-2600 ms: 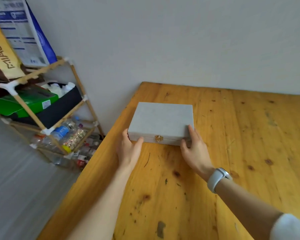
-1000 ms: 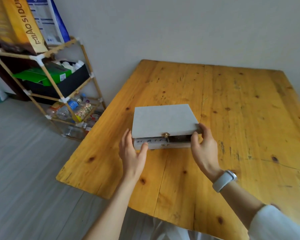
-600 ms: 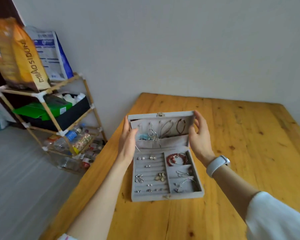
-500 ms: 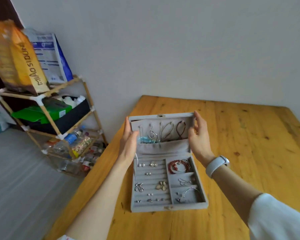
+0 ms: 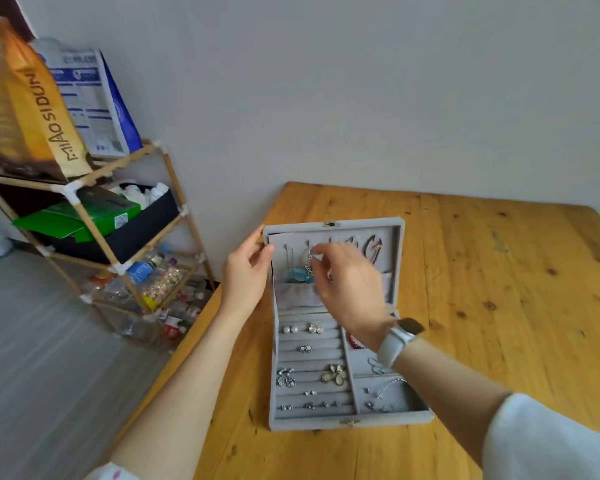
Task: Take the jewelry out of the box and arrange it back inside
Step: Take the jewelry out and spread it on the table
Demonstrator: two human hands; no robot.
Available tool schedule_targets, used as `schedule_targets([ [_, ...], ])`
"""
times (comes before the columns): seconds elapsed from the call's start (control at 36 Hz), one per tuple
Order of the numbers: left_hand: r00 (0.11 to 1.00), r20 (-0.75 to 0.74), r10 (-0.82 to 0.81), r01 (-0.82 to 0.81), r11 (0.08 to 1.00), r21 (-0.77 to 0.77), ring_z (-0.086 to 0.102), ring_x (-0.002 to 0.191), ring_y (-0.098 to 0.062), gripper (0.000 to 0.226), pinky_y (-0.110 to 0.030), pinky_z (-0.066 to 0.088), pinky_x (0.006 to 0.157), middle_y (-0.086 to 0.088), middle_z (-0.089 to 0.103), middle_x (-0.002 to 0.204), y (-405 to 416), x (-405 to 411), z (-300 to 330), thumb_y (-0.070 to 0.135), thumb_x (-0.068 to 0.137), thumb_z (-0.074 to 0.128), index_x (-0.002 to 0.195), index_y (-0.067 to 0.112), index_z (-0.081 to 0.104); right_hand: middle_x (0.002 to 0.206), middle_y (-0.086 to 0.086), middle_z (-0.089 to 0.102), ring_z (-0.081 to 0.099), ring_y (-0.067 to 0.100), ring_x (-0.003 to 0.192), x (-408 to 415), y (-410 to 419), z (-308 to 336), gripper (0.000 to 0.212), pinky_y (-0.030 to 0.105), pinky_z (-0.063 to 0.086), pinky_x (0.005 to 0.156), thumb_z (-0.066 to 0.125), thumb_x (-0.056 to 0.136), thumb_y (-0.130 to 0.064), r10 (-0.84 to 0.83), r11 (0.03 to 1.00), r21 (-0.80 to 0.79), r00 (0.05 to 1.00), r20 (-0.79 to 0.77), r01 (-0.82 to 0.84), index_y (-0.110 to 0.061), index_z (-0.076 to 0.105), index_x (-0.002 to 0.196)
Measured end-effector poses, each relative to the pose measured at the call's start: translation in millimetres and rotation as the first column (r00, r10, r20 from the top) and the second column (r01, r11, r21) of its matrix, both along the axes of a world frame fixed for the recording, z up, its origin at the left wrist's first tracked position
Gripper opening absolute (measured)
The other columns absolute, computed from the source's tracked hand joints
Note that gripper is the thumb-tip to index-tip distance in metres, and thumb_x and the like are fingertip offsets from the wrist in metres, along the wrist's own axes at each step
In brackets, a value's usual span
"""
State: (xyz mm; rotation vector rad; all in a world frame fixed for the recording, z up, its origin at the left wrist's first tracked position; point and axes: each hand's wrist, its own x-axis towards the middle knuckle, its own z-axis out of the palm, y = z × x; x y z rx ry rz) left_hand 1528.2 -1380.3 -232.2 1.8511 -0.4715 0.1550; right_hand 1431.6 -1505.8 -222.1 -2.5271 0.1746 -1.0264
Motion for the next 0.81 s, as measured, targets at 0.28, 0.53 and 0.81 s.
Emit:
schedule_targets([
  [0.28, 0.998, -0.054, 0.018, -0.018, 1.0, -0.009, 0.059, 0.106, -0.007, 0.038, -0.035, 0.045, 0.099, -0.003, 0.066, 0.115, 4, 1, 2, 0.02, 0.088, 0.061, 0.125, 0.015, 0.057, 0.087, 0.012, 0.069, 0.065, 0.035, 0.082, 40, 31, -13, 0.028, 0.034, 0.039, 0.062, 0.033, 0.097, -0.03, -0.215, 0.971, 0.044, 0.941, -0.26, 0.234, -0.01, 0.05, 0.106],
  [0.53, 0.999, -0.051, 0.008, -0.007, 1.0, 0.002, 0.058, 0.106, -0.004, 0.04, -0.023, 0.044, 0.094, -0.001, 0.065, 0.117, 7, 1, 0, 0.022, 0.088, 0.06, 0.127, 0.016, 0.055, 0.069, 0.016, 0.067, 0.064, 0.037, 0.065, 45, 40, -20, 0.021, 0.029, 0.03, 0.053, 0.043, 0.094, -0.022, -0.252, 0.95, 0.141, 0.953, -0.171, 0.277, -0.005, 0.055, 0.095],
  [0.81, 0.995, -0.066, -0.075, 0.075, 0.997, -0.005, 0.061, 0.102, -0.011, 0.035, -0.027, 0.047, 0.091, 0.002, 0.066, 0.113, 12, -5, 7, 0.011, 0.09, 0.055, 0.124, 0.017, 0.058, 0.061, 0.003, 0.059, 0.056, 0.029, 0.058, 32, 23, 39, 0.009, 0.039, 0.045, 0.056, 0.052, 0.088, -0.018, -0.018, 0.981, 0.192, 0.995, 0.102, -0.002, -0.009, 0.054, 0.089],
])
